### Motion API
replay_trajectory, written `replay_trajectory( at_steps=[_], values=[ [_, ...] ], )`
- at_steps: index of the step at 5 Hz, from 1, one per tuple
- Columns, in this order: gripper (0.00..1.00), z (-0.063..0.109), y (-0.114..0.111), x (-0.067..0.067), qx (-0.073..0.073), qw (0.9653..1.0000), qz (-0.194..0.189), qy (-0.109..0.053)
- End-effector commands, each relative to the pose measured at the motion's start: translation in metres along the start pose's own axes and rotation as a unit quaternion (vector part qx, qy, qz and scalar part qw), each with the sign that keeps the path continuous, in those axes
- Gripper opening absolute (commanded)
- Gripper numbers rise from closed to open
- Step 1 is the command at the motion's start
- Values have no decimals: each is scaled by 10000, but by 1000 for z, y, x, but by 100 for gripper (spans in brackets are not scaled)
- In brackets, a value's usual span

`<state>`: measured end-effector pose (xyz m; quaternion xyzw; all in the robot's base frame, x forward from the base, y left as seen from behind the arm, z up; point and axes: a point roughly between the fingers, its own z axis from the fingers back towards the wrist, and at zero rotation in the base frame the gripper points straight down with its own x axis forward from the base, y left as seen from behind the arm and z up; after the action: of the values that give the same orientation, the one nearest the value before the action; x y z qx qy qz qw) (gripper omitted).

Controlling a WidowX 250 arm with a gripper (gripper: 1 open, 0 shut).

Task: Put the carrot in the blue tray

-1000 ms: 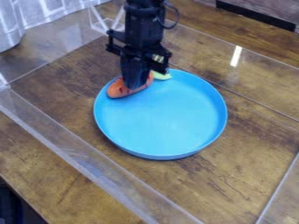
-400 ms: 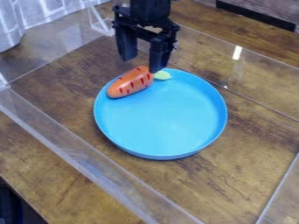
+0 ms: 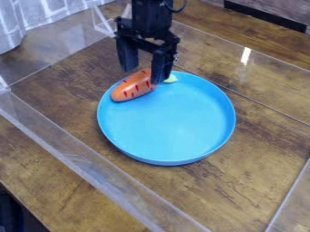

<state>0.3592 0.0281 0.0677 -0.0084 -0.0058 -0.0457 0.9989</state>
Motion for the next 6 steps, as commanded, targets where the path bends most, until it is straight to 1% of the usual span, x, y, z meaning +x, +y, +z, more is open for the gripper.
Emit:
replay_trajectory(
  at_steps=[1, 3, 5, 6],
  values=[
    [100, 13, 16, 11, 88, 9994, 86, -327],
    [100, -6, 26, 15, 133, 9997, 76, -182],
    [100, -20, 33, 18, 205, 9997, 119, 1],
    [0, -21, 34, 18, 233, 9997, 118, 36]
  ],
)
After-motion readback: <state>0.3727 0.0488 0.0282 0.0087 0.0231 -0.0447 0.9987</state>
